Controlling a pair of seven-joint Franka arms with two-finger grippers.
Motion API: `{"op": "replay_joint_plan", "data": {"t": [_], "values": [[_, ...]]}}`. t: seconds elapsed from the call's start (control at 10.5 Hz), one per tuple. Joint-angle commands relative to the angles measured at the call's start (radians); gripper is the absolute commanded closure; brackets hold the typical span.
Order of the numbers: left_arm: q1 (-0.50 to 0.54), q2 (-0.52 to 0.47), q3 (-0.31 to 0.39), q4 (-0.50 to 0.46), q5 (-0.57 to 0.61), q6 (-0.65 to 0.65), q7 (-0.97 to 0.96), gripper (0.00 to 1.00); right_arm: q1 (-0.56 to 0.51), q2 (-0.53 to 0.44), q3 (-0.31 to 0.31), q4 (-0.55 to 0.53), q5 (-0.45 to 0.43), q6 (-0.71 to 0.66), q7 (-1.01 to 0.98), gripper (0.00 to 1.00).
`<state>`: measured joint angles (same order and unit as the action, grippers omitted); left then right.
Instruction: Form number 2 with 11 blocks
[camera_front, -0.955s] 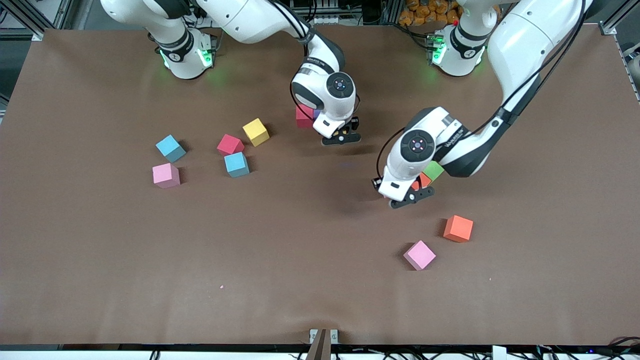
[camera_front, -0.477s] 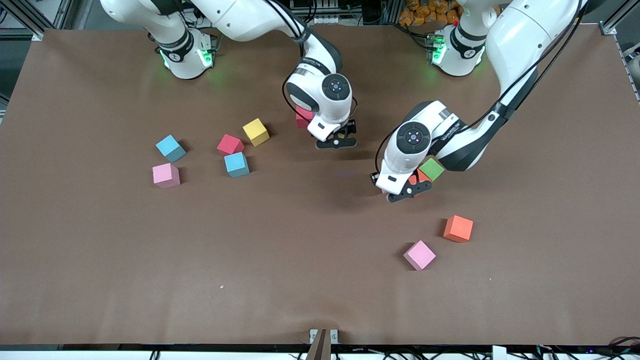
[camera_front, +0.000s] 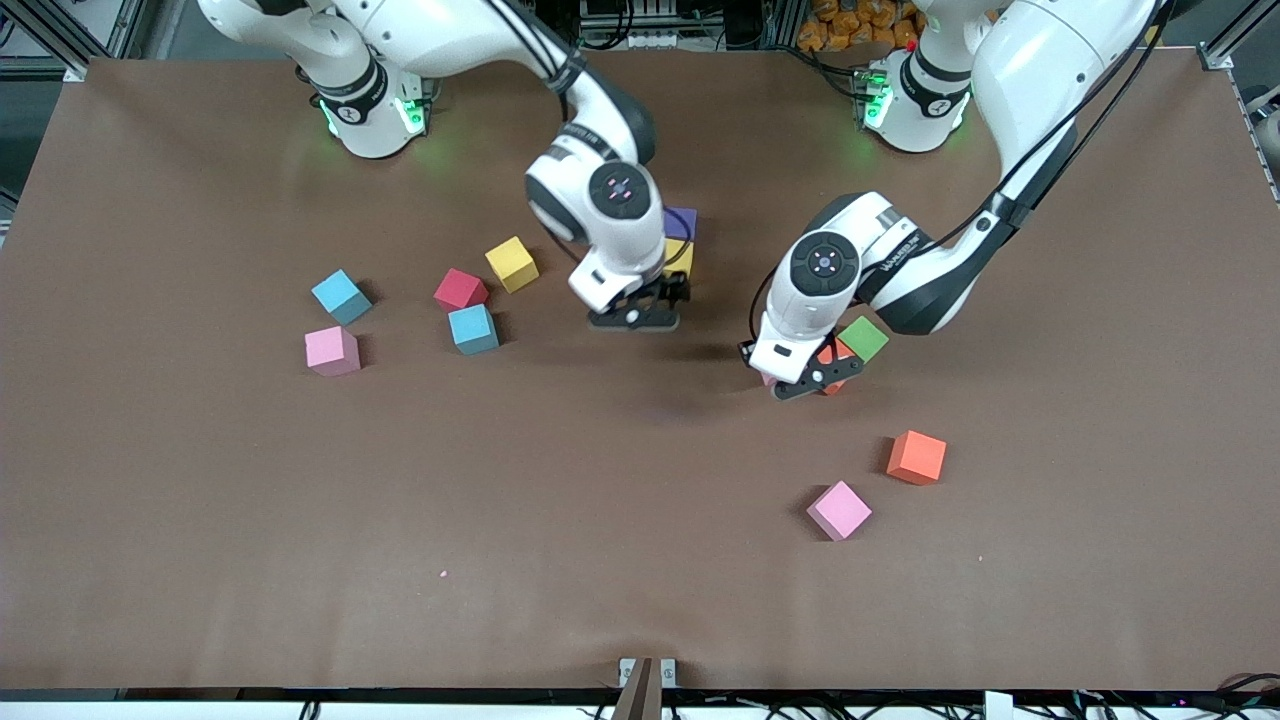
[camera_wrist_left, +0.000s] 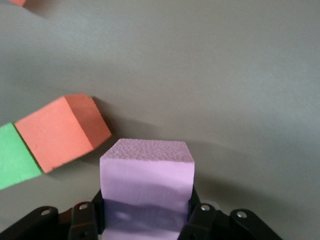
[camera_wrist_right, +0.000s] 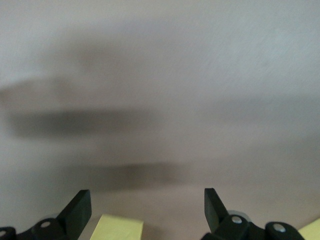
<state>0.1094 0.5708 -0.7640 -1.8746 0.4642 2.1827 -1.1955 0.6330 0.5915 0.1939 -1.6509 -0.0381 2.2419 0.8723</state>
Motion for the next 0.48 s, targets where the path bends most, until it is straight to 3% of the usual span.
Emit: {"op": "replay_joint_plan", "data": {"t": [0.0,0.38], "values": [[-0.083,-0.003,-0.001,0.026,0.001,0.005,-0.091,0.41,-0.077,-0.012,0.012,0.017,-0.002,-0.027,-0.048,0.00],[-0.209,0.075,0.003,0.054,0.149,0.029,-0.105,0.45,-0.202,-0.010,0.010,0.115,-0.029,-0.192,-0.240,0.00]]}}
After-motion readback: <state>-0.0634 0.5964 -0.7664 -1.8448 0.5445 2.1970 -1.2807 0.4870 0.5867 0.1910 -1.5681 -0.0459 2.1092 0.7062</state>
